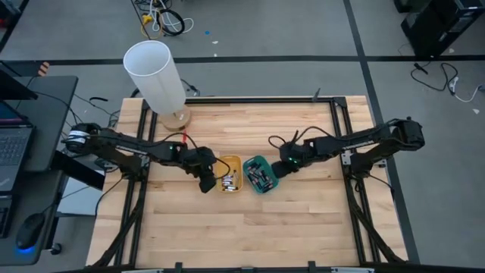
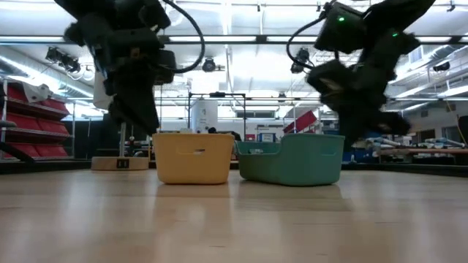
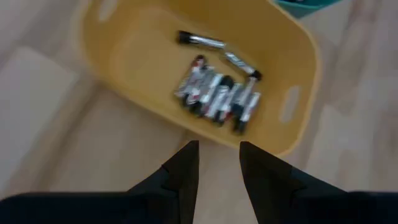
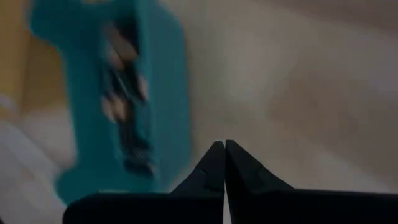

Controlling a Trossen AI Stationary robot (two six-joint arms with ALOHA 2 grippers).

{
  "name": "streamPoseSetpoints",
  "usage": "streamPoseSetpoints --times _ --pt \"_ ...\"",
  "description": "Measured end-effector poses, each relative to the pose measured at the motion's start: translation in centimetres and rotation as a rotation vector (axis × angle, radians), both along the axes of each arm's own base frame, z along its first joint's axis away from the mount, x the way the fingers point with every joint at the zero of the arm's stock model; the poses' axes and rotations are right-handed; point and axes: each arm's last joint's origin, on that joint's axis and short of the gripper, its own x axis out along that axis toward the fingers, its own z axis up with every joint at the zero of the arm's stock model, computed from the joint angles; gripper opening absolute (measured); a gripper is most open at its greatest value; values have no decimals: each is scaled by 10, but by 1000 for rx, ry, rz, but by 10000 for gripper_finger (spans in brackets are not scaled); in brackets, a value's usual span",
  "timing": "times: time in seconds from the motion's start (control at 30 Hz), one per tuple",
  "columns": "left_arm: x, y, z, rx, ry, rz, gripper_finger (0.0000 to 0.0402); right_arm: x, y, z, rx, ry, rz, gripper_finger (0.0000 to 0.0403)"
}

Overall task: Sort batteries
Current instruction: Adjust the bins

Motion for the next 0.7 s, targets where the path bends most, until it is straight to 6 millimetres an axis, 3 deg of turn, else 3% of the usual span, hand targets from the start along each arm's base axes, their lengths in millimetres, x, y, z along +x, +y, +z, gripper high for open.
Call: streamPoseSetpoints --times 0.13,0.37,0.7 --pt "-14 3 -5 80 118 14 131 -9 20 -2 64 81 93 0" --pt "-26 2 -37 52 99 4 131 3 55 0 106 -47 139 0" --pt "-16 2 -55 48 -24 4 131 37 61 -23 86 -217 111 0"
